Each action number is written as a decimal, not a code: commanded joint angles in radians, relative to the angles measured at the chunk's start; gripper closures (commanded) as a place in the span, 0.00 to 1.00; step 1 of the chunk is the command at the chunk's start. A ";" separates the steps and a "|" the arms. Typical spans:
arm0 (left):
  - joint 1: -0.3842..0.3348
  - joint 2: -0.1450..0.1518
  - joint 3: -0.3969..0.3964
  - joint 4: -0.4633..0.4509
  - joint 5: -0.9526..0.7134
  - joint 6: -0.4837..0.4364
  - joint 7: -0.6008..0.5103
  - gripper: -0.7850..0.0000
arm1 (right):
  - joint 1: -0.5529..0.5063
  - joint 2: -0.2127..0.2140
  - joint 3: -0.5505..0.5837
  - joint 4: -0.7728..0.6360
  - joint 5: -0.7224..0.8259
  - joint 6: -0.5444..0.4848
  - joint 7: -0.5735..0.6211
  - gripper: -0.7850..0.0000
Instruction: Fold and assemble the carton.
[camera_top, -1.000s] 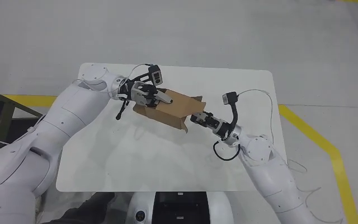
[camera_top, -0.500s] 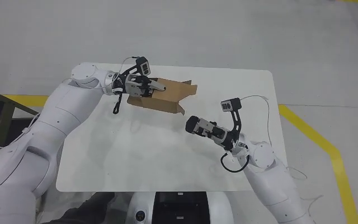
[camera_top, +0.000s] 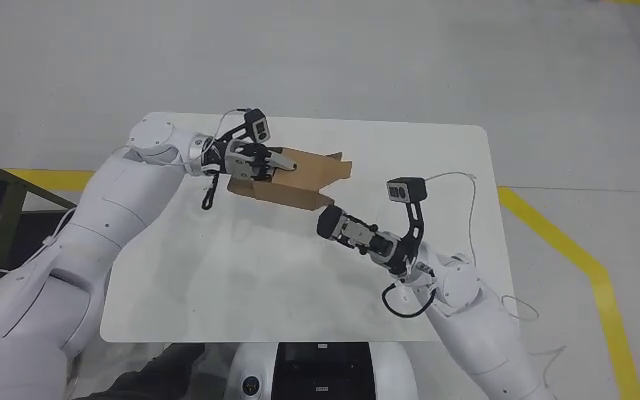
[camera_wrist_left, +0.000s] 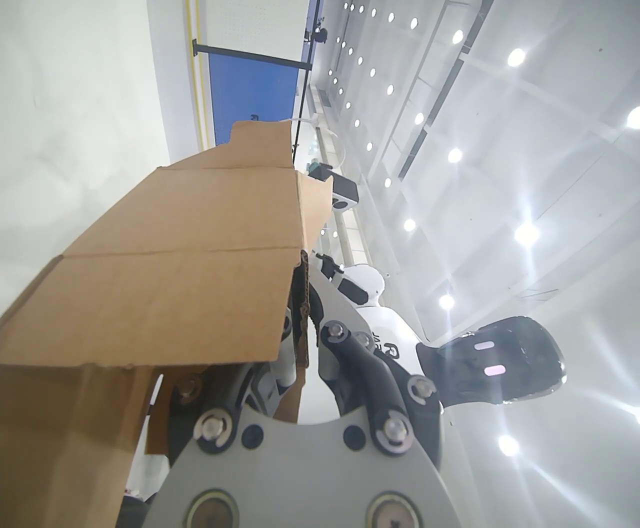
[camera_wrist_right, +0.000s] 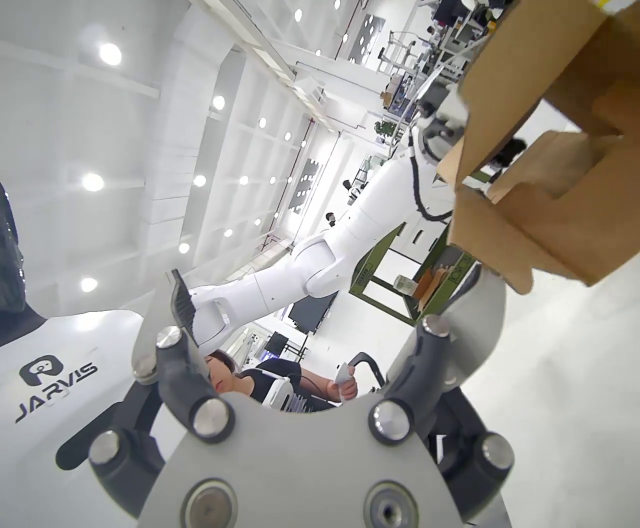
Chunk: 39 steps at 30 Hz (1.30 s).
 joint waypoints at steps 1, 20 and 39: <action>0.007 0.001 -0.010 0.000 -0.003 0.009 -0.030 1.00 | 0.000 0.000 0.003 0.000 -0.015 0.000 -0.017 0.00; 0.046 0.010 -0.009 -0.050 -0.023 0.069 -0.055 1.00 | 0.053 -0.012 -0.050 0.053 0.011 -0.001 -0.036 0.00; 0.049 0.018 0.027 -0.054 -0.092 0.084 -0.055 1.00 | 0.052 -0.008 -0.005 0.087 0.024 -0.026 -0.067 0.00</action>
